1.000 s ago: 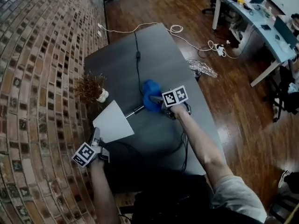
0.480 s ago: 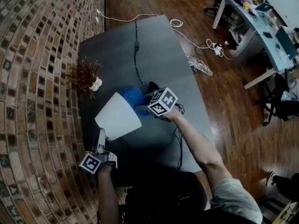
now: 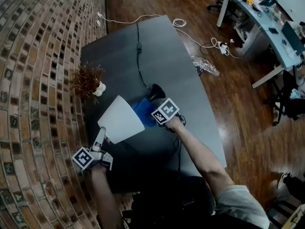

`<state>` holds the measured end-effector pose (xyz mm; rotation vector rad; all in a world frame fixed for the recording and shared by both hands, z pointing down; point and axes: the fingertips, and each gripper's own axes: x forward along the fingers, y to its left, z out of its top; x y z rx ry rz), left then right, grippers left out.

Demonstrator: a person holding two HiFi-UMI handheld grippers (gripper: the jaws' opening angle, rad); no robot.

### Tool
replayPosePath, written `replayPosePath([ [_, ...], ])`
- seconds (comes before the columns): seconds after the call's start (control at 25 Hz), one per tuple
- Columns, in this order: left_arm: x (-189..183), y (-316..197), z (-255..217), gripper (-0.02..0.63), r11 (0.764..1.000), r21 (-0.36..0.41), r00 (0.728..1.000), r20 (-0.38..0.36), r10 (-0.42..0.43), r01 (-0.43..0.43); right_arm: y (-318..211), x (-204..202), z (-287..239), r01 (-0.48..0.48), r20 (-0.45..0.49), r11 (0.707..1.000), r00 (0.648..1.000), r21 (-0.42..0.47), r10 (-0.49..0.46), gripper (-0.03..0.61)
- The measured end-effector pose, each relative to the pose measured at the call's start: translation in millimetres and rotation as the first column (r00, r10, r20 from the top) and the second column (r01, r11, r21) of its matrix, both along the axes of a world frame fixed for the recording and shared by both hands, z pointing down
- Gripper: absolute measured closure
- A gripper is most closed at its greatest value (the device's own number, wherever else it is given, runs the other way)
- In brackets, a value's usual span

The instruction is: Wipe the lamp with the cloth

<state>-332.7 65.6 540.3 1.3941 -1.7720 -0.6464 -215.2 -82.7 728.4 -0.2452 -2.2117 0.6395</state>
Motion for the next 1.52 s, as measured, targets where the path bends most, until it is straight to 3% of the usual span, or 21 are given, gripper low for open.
replayPosePath([
  [0.12, -6.8, -16.4, -0.2, 0.534, 0.996, -0.085, 1.0, 0.002, -0.001, 0.001, 3.6, 8.7, -6.7, 0.016, 0.025, 1.0, 1.0, 0.005, -0.016, 0.491],
  [0.2, -6.0, -21.7, -1.3, 0.534, 0.994, -0.105, 1.0, 0.014, -0.004, 0.006, 4.4, -2.7, -39.4, 0.037, 0.151, 0.999, 0.988, 0.018, -0.039, 0.491],
  [0.32, -8.0, -23.0, 0.7, 0.534, 0.992, -0.121, 0.999, 0.026, -0.029, 0.032, -8.7, -39.7, -85.2, 0.006, 0.331, 1.0, 0.944, -0.019, 0.001, 0.491],
  [0.4, -10.3, -20.4, 2.0, 0.534, 0.99, -0.108, 0.996, 0.012, -0.086, 0.086, -19.3, -58.0, -77.4, -0.019, 0.301, 1.0, 0.953, -0.009, 0.021, 0.489],
  [0.52, -11.8, -14.0, 3.3, 0.535, 0.984, -0.104, 0.989, -0.004, -0.148, 0.147, -38.0, -62.7, -48.6, -0.043, 0.173, 0.999, 0.984, 0.002, 0.042, 0.48],
  [0.76, -12.0, -17.3, -0.7, 0.54, 0.989, -0.077, 0.992, 0.01, -0.126, 0.126, -112.2, -22.7, -33.8, -0.194, 0.04, 0.981, 0.98, -0.021, 0.195, 0.486],
  [0.84, -13.7, -14.6, 0.2, 0.54, 0.986, -0.082, 0.99, 0.0, -0.143, 0.143, -131.1, -9.3, -38.8, -0.187, 0.006, 0.982, 0.982, 0.042, 0.186, 0.486],
  [0.92, -13.2, -15.1, 0.4, 0.541, 0.986, -0.084, 0.989, -0.006, -0.146, 0.145, -159.8, 12.2, -47.1, -0.18, -0.057, 0.961, 0.979, 0.208, 0.195, 0.486],
  [1.0, -13.6, -19.3, -2.4, 0.54, 0.991, -0.07, 0.993, 0.023, -0.115, 0.116, -193.3, 30.7, -66.2, -0.185, -0.093, 0.891, 0.965, 0.415, 0.244, 0.48],
  [1.04, -14.0, -20.6, -3.5, 0.54, 0.992, -0.063, 0.994, 0.038, -0.103, 0.106, -200.1, 30.2, -79.2, -0.188, -0.073, 0.864, 0.965, 0.468, 0.25, 0.48],
  [1.08, -14.2, -20.4, -3.6, 0.54, 0.993, -0.059, 0.994, 0.046, -0.102, 0.105, -195.6, 22.9, -91.6, -0.187, -0.038, 0.864, 0.972, 0.468, 0.232, 0.481],
  [1.2, -12.0, -16.7, -2.9, 0.54, 0.992, -0.055, 0.993, 0.053, -0.106, 0.109, -132.0, -17.2, -108.7, -0.117, 0.077, 0.956, 0.992, 0.269, 0.1, 0.48],
  [1.28, -8.0, -14.9, -2.3, 0.54, 0.994, -0.047, 0.994, 0.056, -0.098, 0.101, -89.1, -37.3, -85.8, -0.041, 0.089, 0.988, 0.996, 0.149, 0.028, 0.48],
  [1.4, 2.3, -10.7, 0.0, 0.541, 0.993, -0.025, 0.993, 0.032, -0.114, 0.115, -81.8, -31.9, -39.4, -0.035, 0.024, 0.986, 0.999, 0.161, 0.032, 0.48],
  [1.52, 13.4, -10.9, -1.9, 0.549, 0.993, 0.019, 0.992, 0.039, -0.118, 0.118, -123.1, -2.1, -34.9, -0.162, -0.003, 0.963, 0.986, 0.216, 0.166, 0.482],
])
